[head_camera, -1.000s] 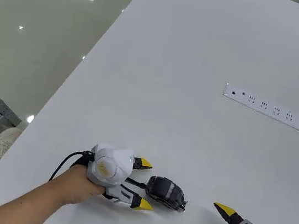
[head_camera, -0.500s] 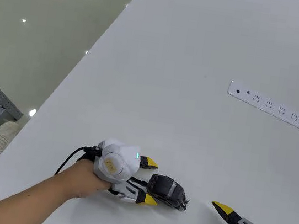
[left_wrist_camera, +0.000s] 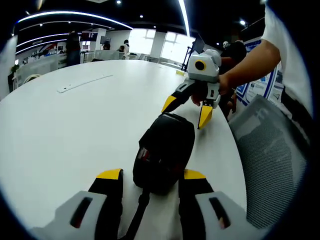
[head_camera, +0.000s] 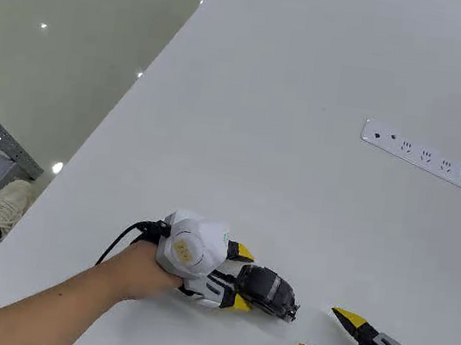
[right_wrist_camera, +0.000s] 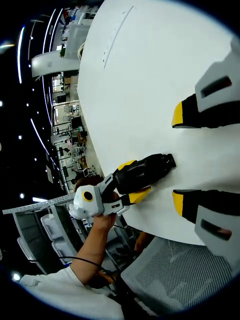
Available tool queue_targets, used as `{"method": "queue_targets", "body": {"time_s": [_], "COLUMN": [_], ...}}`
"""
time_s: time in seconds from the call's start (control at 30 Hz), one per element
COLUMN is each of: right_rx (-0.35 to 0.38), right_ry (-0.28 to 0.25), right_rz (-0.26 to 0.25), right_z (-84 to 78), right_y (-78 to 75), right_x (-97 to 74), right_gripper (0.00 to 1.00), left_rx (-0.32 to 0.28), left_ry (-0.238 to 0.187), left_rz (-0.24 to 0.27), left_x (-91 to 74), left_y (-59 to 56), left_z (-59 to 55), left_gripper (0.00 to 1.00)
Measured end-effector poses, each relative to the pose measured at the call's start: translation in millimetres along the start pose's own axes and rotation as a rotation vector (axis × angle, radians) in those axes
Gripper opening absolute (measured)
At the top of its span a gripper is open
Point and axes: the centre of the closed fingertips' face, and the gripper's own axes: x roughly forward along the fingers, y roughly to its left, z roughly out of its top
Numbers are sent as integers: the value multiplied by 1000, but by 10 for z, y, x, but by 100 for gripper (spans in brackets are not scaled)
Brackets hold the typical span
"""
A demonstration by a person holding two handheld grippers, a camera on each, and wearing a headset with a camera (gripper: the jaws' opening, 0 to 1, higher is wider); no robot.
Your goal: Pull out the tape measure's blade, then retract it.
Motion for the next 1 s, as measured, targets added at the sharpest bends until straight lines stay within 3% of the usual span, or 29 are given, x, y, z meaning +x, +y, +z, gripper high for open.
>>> {"method": "queue_targets", "body": {"time_s": [0.37, 1.0], "right_rx": [-1, 4], "right_ry": [-2, 10], "right_rz": [3, 14], "right_z": [-7, -43], "right_y": [-18, 28], "right_x": [12, 27], "right_gripper": [48, 47], "left_rx": [7, 23], "left_ry": [0, -5], "left_rz": [6, -15], "left_x": [20, 43], "left_y": [17, -48], "left_z": [-12, -2], "left_gripper": [38, 30]}}
